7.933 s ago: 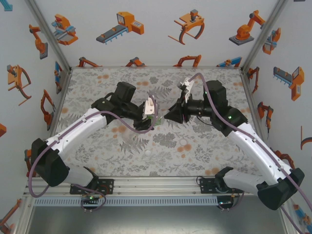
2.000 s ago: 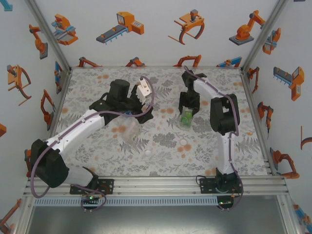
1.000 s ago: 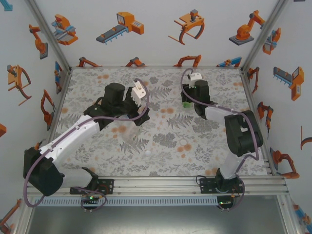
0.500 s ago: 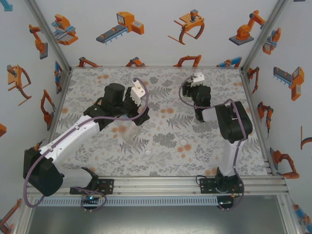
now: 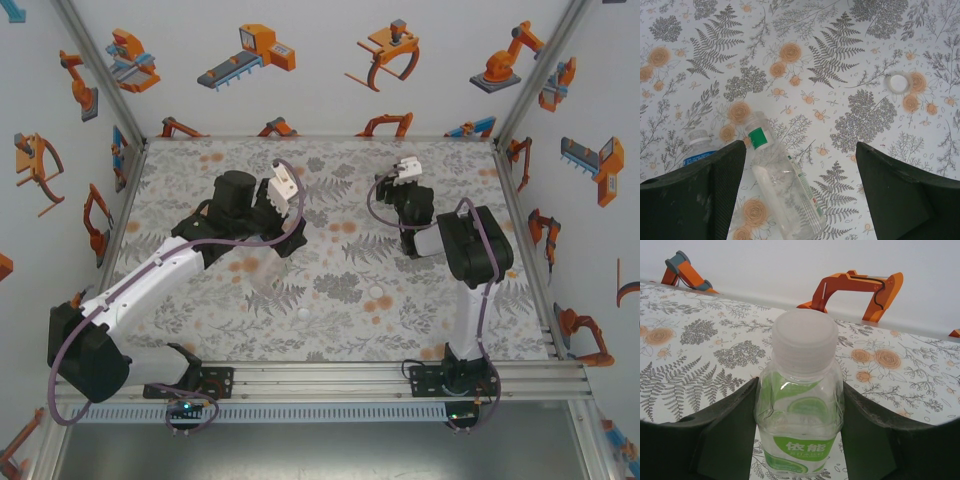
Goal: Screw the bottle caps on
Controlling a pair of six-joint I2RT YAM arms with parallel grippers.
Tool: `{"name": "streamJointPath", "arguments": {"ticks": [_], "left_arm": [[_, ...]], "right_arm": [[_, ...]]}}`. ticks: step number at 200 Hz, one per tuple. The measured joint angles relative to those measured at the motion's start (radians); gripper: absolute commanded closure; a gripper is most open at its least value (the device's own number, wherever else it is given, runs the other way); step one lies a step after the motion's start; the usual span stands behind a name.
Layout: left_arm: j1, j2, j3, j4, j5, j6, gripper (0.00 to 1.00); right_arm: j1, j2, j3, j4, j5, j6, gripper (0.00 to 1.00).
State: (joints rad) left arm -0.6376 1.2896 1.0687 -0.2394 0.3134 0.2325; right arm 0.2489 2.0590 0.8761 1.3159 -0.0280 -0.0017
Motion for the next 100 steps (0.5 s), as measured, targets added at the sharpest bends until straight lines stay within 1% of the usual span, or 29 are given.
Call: {"name": "streamJointPath", "arguments": {"ticks": [50, 100], "left_arm": [[0.000, 0.000, 0.000, -0.001, -0.003, 0.000, 0.17], [0.004, -0.021, 0.000, -0.016, -0.022, 0.000, 0.17]], "right_arm": [[0.000, 0.000, -0.005, 0.005, 0.003, 0.001, 0.37], [-0.003, -0.008, -0.010, -0.021, 0.003, 0.001, 0.30]]}}
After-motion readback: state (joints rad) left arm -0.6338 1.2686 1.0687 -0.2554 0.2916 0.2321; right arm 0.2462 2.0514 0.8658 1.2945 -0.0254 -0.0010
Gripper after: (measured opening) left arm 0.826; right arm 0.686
